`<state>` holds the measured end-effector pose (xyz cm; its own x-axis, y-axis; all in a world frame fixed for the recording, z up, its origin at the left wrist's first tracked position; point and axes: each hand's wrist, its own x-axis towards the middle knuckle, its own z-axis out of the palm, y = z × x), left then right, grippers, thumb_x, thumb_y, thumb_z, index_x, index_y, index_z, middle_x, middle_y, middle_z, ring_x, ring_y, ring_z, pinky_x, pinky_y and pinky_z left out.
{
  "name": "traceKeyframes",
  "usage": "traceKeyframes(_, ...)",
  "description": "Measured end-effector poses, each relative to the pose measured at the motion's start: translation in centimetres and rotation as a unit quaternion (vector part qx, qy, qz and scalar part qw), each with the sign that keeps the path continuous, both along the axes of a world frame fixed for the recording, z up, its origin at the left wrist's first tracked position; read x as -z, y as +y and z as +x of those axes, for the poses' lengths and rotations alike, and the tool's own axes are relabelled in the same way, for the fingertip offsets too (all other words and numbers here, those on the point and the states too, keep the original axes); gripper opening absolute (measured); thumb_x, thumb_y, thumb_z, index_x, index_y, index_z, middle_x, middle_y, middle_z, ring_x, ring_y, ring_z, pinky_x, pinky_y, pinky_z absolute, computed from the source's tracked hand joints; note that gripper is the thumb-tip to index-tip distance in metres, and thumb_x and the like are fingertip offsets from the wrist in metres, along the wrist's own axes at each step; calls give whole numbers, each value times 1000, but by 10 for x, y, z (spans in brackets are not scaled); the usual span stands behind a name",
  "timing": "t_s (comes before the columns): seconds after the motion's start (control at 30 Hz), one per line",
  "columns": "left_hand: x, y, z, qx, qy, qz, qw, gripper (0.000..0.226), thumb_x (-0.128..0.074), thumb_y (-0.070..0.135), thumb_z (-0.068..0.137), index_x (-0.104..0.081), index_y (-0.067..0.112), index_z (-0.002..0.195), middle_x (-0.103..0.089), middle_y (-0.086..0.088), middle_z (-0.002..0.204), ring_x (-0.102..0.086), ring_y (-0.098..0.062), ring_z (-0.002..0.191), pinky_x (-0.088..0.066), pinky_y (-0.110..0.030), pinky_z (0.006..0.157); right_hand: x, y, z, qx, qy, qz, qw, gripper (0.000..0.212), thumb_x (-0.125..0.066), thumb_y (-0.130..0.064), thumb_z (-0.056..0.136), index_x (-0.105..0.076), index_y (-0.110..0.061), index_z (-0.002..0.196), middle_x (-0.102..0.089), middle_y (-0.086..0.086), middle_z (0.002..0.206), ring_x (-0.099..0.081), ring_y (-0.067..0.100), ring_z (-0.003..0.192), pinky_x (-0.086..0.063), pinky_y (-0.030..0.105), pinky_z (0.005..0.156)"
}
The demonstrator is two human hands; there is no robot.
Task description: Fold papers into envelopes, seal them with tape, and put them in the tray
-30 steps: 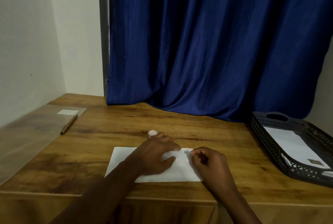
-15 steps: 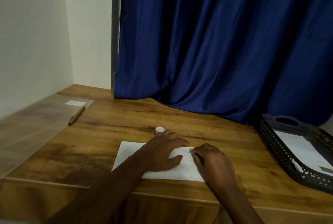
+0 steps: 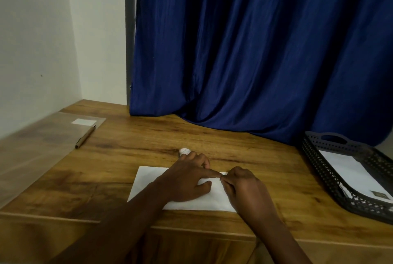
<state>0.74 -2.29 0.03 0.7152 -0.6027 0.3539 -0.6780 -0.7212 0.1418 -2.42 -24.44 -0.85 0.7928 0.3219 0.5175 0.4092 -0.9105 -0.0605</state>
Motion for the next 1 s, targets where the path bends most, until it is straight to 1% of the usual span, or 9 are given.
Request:
traceKeyframes(0.13,-2,0,-2,-2,14,-5,1000,46,-41,52,96,-50,50,141,-46,15,121,-38,-8,111,-34,-35,96,-2,-3,-13,-27,25,-3,999,38,-40,-44,97,-72,-30,111,-63,-10,108,-55,11,93,-51,29,79)
traceKeyframes(0.23,-2,0,-2,-6,25,-5,1000,49,-38,55,93,-50,50,141,-47,13,123,-39,-9,113,-36,-38,99,-3,-5,-23,-38,33,6,999,42,-40,-44,97,-68,-27,124,-63,-11,114,-52,10,100,-50,27,83)
traceKeyframes(0.3,-3,0,-2,-6,29,-4,1000,51,-37,56,92,-51,50,141,-47,13,123,-39,-9,114,-35,-37,99,-2,-7,-27,-41,35,15,998,38,-45,-41,97,-68,-28,124,-62,-13,115,-52,9,102,-50,25,83)
traceKeyframes(0.43,-3,0,-3,-7,26,-1,1000,45,-42,53,95,-53,48,139,-47,13,124,-38,-9,115,-34,-37,99,-1,-9,-29,-40,43,58,997,28,-49,-41,96,-72,-31,109,-58,-16,107,-52,5,100,-51,26,80)
traceKeyframes(0.57,-3,-1,-3,-9,28,6,1000,49,-36,56,93,-55,47,138,-49,12,125,-40,-11,115,-37,-41,100,0,-10,-30,-18,55,58,997,43,-43,-51,95,-63,-35,130,-54,-12,114,-51,8,106,-49,27,86)
traceKeyframes(0.63,-2,-1,-3,-8,25,2,1000,49,-36,56,93,-55,47,137,-50,12,124,-41,-11,115,-38,-41,100,-1,-9,-30,-15,61,50,997,47,-40,-53,94,-64,-35,130,-56,-9,115,-51,11,107,-49,28,88)
traceKeyframes(0.83,-2,-1,-3,-9,24,2,1000,47,-37,56,93,-55,48,136,-49,12,124,-41,-11,114,-38,-43,99,0,-9,-29,-7,55,89,994,33,-51,-45,91,-72,-26,108,-59,-10,105,-55,10,100,-49,25,80)
traceKeyframes(0.9,-2,0,-3,-6,18,6,1000,45,-39,54,95,-52,50,138,-48,12,126,-40,-11,115,-37,-41,99,-1,-9,-28,-3,67,89,994,36,-46,-49,92,-66,-29,114,-57,-11,108,-52,8,102,-47,25,83)
traceKeyframes(1.0,-4,0,-3,14,14,7,1000,41,-41,49,99,-50,53,139,-45,12,133,-40,-10,121,-36,-38,99,-2,-8,-27,13,85,40,995,49,-36,-53,92,-53,-36,135,-53,-9,123,-46,11,109,-43,29,92)
